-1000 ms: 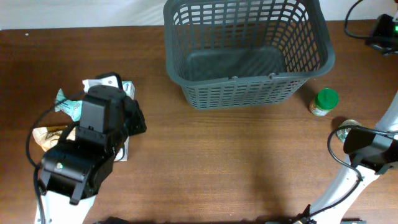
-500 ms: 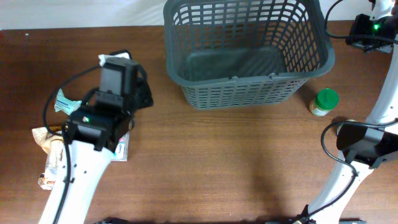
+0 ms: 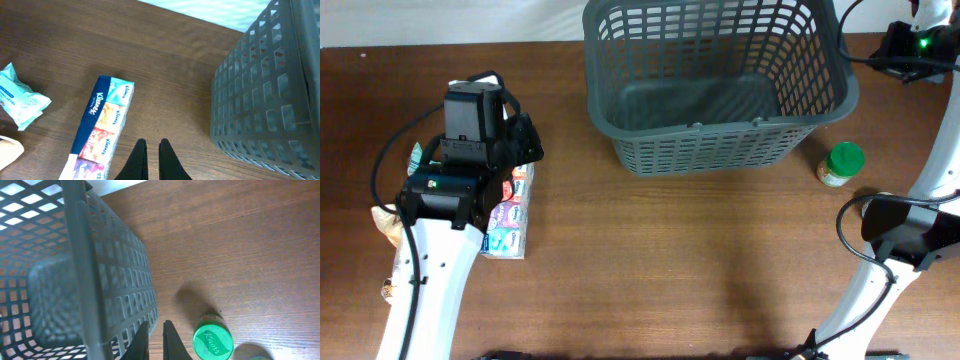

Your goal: Pack container

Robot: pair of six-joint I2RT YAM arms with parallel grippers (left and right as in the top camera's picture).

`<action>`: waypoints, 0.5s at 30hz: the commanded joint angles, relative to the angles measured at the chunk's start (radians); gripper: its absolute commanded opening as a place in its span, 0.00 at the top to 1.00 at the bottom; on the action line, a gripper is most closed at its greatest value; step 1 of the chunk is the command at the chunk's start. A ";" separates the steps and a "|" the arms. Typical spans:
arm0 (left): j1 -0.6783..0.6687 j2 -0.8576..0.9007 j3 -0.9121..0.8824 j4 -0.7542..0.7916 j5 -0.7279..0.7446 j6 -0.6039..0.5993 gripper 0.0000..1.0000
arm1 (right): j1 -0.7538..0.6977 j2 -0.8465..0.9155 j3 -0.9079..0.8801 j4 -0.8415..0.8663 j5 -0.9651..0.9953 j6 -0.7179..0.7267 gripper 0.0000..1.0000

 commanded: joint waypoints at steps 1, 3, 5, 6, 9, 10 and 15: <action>0.003 0.012 0.014 0.004 0.016 0.020 0.98 | 0.013 0.019 -0.003 0.000 -0.032 -0.017 0.96; 0.003 0.023 0.014 0.006 0.021 0.020 0.98 | 0.022 0.019 -0.003 0.000 -0.034 -0.018 0.96; 0.003 0.037 0.014 0.010 0.042 0.019 0.98 | 0.029 0.019 -0.004 0.000 -0.034 -0.034 0.96; 0.003 0.044 0.014 0.011 0.055 0.020 0.98 | 0.033 0.019 -0.004 0.000 -0.030 -0.036 0.96; 0.003 0.066 0.014 0.021 0.074 0.019 0.98 | 0.038 0.019 -0.005 0.001 -0.022 -0.036 0.96; 0.002 0.069 0.014 0.026 0.077 0.019 0.98 | 0.038 0.019 -0.005 0.001 -0.014 -0.036 0.96; 0.002 0.072 0.014 0.040 0.092 0.019 0.98 | 0.035 0.029 -0.005 0.001 0.019 -0.033 0.96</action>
